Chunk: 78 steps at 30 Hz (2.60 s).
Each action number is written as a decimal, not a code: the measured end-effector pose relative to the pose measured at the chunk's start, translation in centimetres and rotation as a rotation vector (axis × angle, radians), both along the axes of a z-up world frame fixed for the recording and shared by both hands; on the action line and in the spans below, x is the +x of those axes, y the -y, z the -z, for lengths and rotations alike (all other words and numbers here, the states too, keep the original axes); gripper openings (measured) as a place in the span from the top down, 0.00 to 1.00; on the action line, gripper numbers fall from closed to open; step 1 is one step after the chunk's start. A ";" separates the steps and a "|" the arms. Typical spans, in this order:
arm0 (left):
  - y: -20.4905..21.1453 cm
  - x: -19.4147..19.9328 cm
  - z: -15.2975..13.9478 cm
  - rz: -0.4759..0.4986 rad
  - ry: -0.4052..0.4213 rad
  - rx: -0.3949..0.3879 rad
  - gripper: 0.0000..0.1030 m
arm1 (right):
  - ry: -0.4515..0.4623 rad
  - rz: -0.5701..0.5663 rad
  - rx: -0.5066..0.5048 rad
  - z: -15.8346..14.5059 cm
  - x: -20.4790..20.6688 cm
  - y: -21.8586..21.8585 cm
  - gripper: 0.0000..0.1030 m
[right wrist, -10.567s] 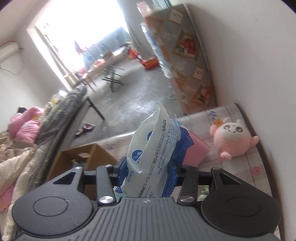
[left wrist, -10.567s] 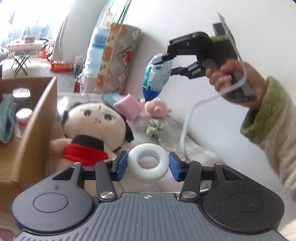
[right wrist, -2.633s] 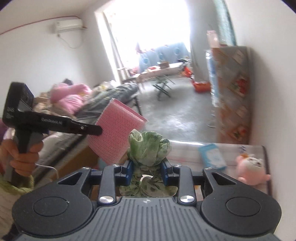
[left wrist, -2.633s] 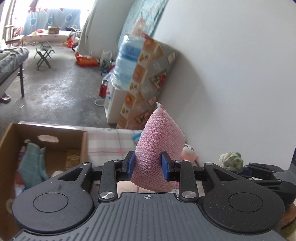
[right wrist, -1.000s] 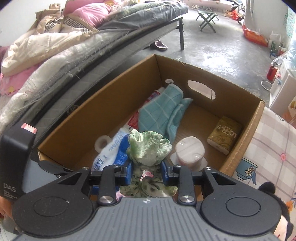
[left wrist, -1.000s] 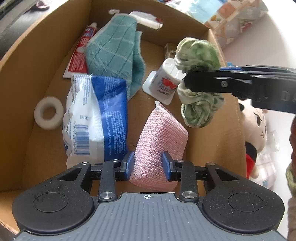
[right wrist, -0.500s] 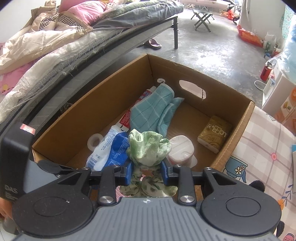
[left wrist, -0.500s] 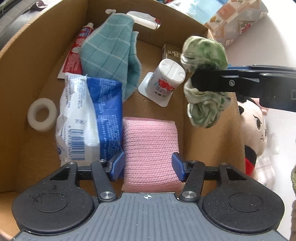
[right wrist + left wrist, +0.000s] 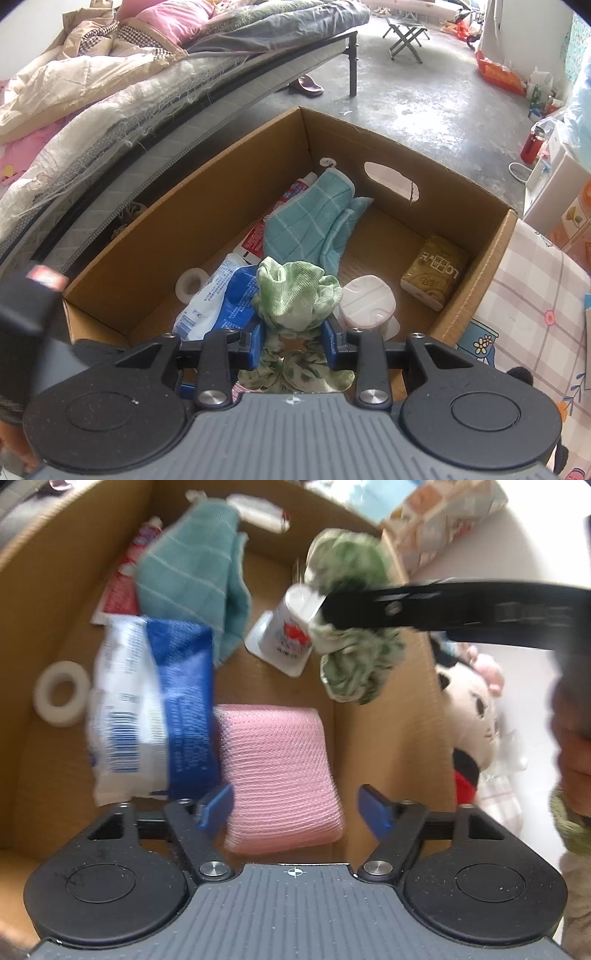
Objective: Organize soft objects
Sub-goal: 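Open both grippers to drop the pink sponge and green scrunchie in the box, then move both tools back to the bandage box and pink plush on the bed, then grasp the blue bandage box with the left gripper while the right gripper grasps the pink plush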
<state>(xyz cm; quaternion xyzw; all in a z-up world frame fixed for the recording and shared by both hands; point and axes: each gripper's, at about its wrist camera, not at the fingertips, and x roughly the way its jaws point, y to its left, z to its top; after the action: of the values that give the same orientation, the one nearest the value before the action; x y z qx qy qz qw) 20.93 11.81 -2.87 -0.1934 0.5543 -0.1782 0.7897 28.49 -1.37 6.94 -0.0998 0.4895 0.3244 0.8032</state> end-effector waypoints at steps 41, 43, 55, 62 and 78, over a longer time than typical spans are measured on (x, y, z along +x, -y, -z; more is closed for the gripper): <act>5.1 -7.0 -11.1 -0.086 0.546 0.322 0.00 | 0.436 0.365 0.305 -6.1 -18.1 20.9 0.00; 6.7 -6.7 -12.2 -0.051 0.572 0.310 0.00 | 0.469 0.423 0.292 -5.1 -19.8 22.9 0.00; 19.9 0.8 -15.1 0.080 0.494 0.198 0.00 | 0.550 0.643 0.256 -4.7 -17.6 35.7 0.00; 29.1 10.0 -13.1 0.099 0.322 0.271 0.00 | 0.428 0.645 0.132 -1.7 -6.6 39.7 0.00; 39.5 25.7 -2.4 0.045 -0.042 0.215 0.00 | 0.329 0.622 -0.092 6.8 6.5 42.2 0.00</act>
<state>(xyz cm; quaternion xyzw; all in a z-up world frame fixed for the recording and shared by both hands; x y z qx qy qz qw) 46.60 -27.64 -0.44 -0.0988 0.5910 -0.1312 0.7898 35.03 -43.58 0.14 -0.0331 0.3745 0.0213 0.9264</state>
